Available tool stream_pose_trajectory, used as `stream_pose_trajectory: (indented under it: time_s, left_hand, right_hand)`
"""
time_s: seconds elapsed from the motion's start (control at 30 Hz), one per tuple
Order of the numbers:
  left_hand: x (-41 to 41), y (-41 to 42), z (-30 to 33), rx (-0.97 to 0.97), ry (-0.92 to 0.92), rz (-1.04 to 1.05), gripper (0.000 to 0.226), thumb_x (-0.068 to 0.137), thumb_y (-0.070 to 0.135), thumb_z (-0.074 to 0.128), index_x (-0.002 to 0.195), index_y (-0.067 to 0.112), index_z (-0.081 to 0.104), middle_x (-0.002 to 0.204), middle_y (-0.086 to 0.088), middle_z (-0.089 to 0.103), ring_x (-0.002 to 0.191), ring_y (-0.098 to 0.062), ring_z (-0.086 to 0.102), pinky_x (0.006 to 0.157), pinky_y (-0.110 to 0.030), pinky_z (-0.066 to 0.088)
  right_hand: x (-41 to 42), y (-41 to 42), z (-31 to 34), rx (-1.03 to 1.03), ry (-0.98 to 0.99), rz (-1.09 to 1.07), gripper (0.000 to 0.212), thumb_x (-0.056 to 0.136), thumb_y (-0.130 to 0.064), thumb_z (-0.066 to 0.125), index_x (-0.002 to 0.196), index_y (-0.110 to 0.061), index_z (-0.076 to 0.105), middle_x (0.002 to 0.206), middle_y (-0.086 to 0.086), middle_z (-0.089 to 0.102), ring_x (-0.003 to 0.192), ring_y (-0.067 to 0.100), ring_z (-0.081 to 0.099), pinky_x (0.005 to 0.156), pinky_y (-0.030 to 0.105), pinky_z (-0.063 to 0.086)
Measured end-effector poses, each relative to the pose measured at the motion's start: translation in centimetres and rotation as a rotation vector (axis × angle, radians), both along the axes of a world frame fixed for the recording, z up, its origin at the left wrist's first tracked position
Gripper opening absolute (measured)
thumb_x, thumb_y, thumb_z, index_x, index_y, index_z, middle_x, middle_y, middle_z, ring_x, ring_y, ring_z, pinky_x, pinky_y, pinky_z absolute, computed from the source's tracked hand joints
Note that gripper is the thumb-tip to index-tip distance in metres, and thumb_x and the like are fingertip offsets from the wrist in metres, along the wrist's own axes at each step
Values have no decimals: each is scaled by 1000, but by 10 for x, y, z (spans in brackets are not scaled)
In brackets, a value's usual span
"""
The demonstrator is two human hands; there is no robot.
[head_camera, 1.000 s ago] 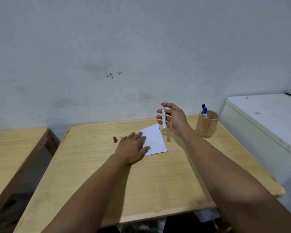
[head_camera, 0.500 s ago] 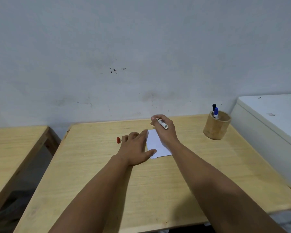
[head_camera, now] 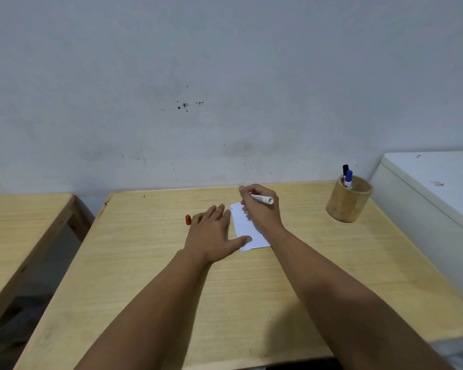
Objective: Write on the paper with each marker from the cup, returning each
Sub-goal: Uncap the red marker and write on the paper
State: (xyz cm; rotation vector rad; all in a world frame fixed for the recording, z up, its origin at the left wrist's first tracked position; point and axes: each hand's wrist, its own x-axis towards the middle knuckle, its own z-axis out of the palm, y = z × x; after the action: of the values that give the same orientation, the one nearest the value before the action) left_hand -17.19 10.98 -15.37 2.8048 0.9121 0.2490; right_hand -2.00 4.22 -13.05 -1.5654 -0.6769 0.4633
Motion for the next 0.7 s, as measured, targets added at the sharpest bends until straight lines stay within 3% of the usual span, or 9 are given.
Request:
stream_pose_trajectory:
  time_s: [0.07,0.27,0.47,0.7]
  left_hand:
    - [0,0,0,5,-3,-5,101,83,86,38,161,22,31,171,-2,23,159,-19,15,124,-46,17]
    - [-4,5,-7,7,2,-47,98,87,84,30,164,23,22,172,-4,18,160,-19,10,127,-43,14]
    - [-7,4,-8,-7,35,-62,96,91,80,29,165,19,16,174,-3,9,161,-17,1,128,-40,6]
    - [-6,4,-9,-1,19,-58,96,92,79,30,165,18,19,173,-4,11,161,-18,3,129,-41,7]
  right_hand:
    - [-2,2,-3,-41,8,-5,33,97,-42,72,82,-13,74,80,20,74,59,16,64,55,30,52]
    - [0,2,-18,-109,19,3,23,91,-30,68,76,-12,69,76,6,80,61,15,73,69,41,62]
    - [2,3,-20,-128,18,19,25,89,-32,68,75,-11,68,77,6,81,61,14,71,65,35,57]
    - [5,7,-25,-142,-38,24,26,87,-38,69,76,-14,70,74,5,80,63,14,73,74,45,64]
